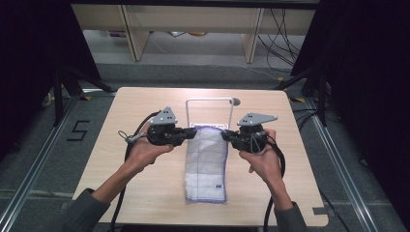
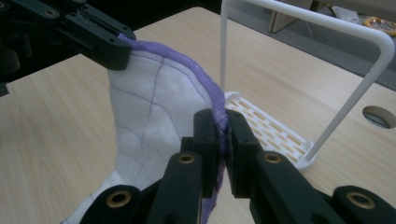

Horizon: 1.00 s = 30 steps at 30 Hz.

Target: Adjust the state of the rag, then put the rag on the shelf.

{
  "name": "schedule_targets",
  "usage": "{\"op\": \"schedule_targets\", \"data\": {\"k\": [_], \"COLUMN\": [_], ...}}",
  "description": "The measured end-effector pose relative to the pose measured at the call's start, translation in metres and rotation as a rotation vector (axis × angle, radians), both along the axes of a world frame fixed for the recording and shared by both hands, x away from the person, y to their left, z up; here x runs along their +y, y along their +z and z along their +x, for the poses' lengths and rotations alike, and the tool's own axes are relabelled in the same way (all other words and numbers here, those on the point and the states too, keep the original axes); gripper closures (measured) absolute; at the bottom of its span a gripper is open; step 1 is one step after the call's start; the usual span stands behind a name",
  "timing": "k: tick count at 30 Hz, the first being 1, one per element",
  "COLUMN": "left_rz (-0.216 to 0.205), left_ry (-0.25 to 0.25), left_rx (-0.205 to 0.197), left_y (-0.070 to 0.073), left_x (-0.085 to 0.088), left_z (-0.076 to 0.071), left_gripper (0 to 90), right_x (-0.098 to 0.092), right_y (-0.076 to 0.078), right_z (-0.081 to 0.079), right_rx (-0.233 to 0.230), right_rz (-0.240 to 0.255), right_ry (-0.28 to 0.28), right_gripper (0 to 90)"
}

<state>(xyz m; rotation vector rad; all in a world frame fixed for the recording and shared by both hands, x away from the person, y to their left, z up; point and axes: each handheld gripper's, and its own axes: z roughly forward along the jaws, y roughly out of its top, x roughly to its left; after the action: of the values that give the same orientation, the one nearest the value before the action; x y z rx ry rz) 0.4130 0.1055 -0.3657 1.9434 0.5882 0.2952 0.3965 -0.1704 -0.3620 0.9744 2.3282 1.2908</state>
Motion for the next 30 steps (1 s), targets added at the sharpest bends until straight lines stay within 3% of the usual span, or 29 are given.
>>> {"op": "schedule_targets", "data": {"k": [4, 5, 7, 8, 10, 13, 14, 20, 22, 24, 28, 30], "left_rz": [0.001, 0.001, 0.007, 0.005, -0.002, -0.011, -0.015, -0.026, -0.021, -0.021, -0.018, -0.021], "left_ry": [0.003, 0.006, 0.008, 0.003, 0.007, 0.005, 0.003, -0.001, 0.0, 0.006, 0.027, 0.04], "left_rx": [-0.003, -0.002, -0.006, -0.01, -0.011, -0.02, -0.021, -0.06, -0.069, -0.078, -0.082, -0.087], "left_y": [0.003, 0.004, 0.008, 0.009, 0.013, 0.02, 0.023, 0.042, 0.048, 0.053, 0.06, 0.063], "left_x": [0.001, 0.001, 0.002, 0.002, 0.002, 0.003, 0.003, 0.004, 0.004, 0.004, 0.005, 0.004], "left_z": [0.002, 0.002, 0.003, 0.003, 0.003, 0.002, 0.003, -0.002, -0.002, 0.0, 0.005, 0.011], "left_gripper": [84.9, 84.9, 85.0, 85.0, 85.0, 85.0, 85.1, 85.2, 85.2, 85.2, 85.2, 85.2], "right_x": [-0.002, -0.001, -0.001, -0.002, -0.001, -0.002, -0.003, -0.004, -0.004, -0.004, -0.003, -0.003], "right_y": [0.002, 0.003, 0.004, 0.006, 0.007, 0.014, 0.017, 0.034, 0.042, 0.049, 0.059, 0.063], "right_z": [0.003, 0.001, 0.003, 0.004, 0.001, 0.002, 0.0, 0.001, 0.0, 0.003, 0.01, 0.014], "right_rx": [-0.029, -0.001, -0.037, -0.028, -0.012, -0.046, -0.034, -0.081, -0.074, -0.094, -0.082, -0.1], "right_rz": [-0.012, 0.001, -0.002, -0.004, 0.006, 0.013, 0.013, 0.022, 0.025, 0.013, 0.031, 0.023], "right_ry": [0.012, -0.001, 0.004, 0.02, -0.005, 0.013, 0.005, 0.024, 0.014, 0.016, 0.013, -0.007], "right_gripper": [84.7, 84.7, 84.7, 84.7, 84.7, 84.7, 84.7, 84.7, 84.7, 84.8, 84.8, 84.7]}}
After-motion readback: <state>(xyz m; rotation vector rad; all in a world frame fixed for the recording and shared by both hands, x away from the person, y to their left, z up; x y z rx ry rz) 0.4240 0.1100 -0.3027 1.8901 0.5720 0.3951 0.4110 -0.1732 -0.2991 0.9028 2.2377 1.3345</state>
